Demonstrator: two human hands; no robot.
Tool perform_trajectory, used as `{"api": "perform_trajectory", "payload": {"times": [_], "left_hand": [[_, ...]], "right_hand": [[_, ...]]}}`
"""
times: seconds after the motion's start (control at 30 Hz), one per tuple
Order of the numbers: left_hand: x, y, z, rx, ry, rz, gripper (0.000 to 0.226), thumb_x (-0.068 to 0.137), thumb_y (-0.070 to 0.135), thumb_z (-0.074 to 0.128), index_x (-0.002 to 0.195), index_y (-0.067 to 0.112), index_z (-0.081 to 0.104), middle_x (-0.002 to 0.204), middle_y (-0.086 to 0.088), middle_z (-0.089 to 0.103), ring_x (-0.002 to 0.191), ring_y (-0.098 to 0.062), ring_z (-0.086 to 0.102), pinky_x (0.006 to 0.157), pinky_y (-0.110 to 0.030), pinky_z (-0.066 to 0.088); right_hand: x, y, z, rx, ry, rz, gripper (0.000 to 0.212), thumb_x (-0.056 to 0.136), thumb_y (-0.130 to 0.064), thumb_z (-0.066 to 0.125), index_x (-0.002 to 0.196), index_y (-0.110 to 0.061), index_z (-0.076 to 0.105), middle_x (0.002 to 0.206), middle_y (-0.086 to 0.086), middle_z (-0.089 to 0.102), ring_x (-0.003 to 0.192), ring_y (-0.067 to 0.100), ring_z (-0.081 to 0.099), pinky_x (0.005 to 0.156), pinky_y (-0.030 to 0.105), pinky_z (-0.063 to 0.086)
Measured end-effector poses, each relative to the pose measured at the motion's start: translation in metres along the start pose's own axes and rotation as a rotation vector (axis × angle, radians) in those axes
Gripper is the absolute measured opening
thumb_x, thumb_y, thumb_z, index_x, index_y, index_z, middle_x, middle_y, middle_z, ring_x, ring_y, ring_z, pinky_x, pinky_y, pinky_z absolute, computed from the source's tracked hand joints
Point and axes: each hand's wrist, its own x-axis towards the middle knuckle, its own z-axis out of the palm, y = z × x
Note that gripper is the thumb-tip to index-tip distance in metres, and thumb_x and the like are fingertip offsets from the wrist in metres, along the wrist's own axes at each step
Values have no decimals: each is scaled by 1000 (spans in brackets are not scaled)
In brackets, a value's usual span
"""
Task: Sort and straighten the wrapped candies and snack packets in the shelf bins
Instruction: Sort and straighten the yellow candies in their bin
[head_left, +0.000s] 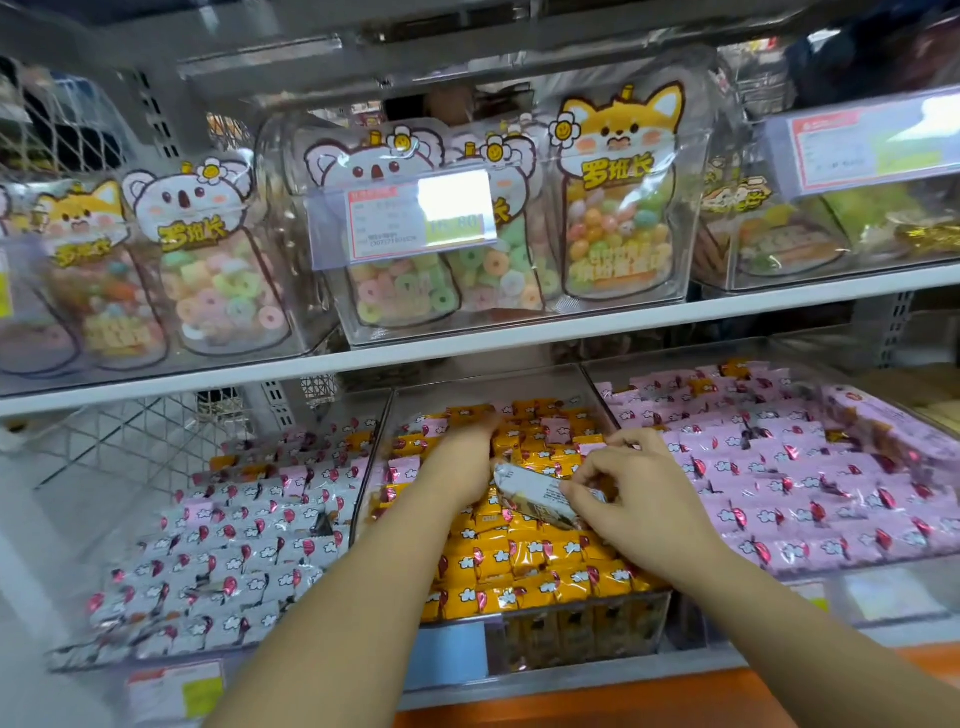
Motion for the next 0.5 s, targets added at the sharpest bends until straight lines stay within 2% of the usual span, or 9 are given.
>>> {"api": "perform_trajectory", "payload": {"times": [0.17, 0.3, 0.4, 0.5], "left_hand": [[-1, 0, 0, -54, 34, 26, 44, 96, 21, 51, 139, 19, 42, 134, -10, 52, 118, -25, 51, 95, -33, 43], [-9, 1, -6, -116, 246, 82, 34, 96, 25, 50, 130, 21, 55, 127, -3, 58, 112, -19, 55, 92, -28, 44], [-17, -5, -6, -34, 159, 205, 32, 99, 24, 44, 126, 19, 59, 129, 0, 59, 118, -18, 53, 98, -32, 43], [-23, -13, -2, 60, -2, 197, 37, 101, 24, 36, 135, 30, 49, 137, 2, 53, 127, -20, 46, 102, -44, 40]], "right_hand": [[0, 0, 1, 12, 2, 3, 13, 82, -39, 66, 82, -26, 68, 93, -10, 55, 107, 0, 29, 74, 21, 30], [1, 1, 1, -2, 7, -3, 13, 81, -39, 66, 83, -27, 69, 95, -8, 54, 106, 0, 29, 73, 21, 30], [1, 3, 3, -13, 0, 1, 13, 81, -41, 65, 83, -28, 68, 100, -7, 54, 105, -1, 27, 72, 20, 29], [1, 3, 3, -17, 6, 2, 13, 81, -41, 65, 83, -28, 68, 101, -6, 55, 104, -1, 27, 71, 20, 30]]}}
